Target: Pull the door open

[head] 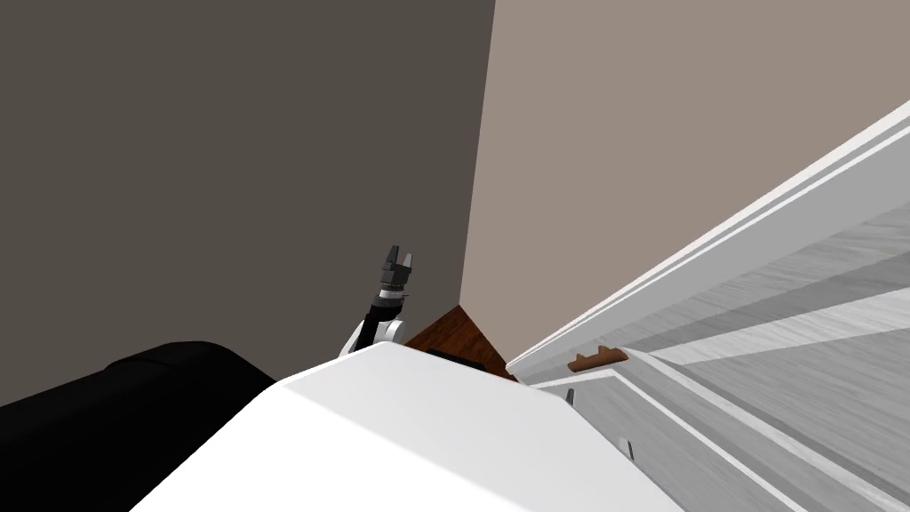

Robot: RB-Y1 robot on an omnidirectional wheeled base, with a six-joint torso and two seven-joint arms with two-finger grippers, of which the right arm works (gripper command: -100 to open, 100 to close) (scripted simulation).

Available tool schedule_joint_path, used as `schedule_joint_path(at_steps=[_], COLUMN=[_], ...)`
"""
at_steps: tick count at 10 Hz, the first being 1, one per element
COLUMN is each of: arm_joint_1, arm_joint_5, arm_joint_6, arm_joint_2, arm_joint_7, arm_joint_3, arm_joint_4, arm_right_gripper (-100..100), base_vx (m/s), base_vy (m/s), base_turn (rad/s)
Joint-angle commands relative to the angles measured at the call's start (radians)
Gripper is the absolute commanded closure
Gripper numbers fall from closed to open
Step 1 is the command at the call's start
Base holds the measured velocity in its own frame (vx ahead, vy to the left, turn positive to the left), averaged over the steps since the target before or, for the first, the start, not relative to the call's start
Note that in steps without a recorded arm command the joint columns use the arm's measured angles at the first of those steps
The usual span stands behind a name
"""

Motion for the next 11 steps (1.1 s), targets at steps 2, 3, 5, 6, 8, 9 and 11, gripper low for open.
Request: schedule_joint_path(at_steps=[2,3,5,6,8,9,11], arm_joint_1=[0.009,0.011,-0.030,-0.042,-0.084,-0.099,-0.149], arm_joint_5=[-0.018,-0.023,-0.023,-0.023,-0.026,-0.027,-0.031], arm_joint_6=[-0.015,-0.020,-0.001,0.004,0.021,0.027,0.048], arm_joint_2=[-0.003,-0.003,-0.035,-0.047,-0.087,-0.100,-0.147], arm_joint_7=[-0.048,-0.060,-0.073,-0.081,-0.107,-0.115,-0.147], arm_joint_3=[0.000,0.000,-0.006,-0.007,-0.014,-0.016,-0.023], arm_joint_4=[0.036,0.047,0.076,0.088,0.128,0.142,0.190], arm_right_gripper=[-100,-100,-100,-100,-100,-100,-100], base_vx=[0.103,0.085,0.050,0.093,0.129,0.108,0.140], base_vy=[-0.066,-0.062,-0.035,-0.062,-0.069,-0.061,-0.055], base_turn=[0.095,0.069,-0.090,-0.104,-0.102,-0.058,-0.092])
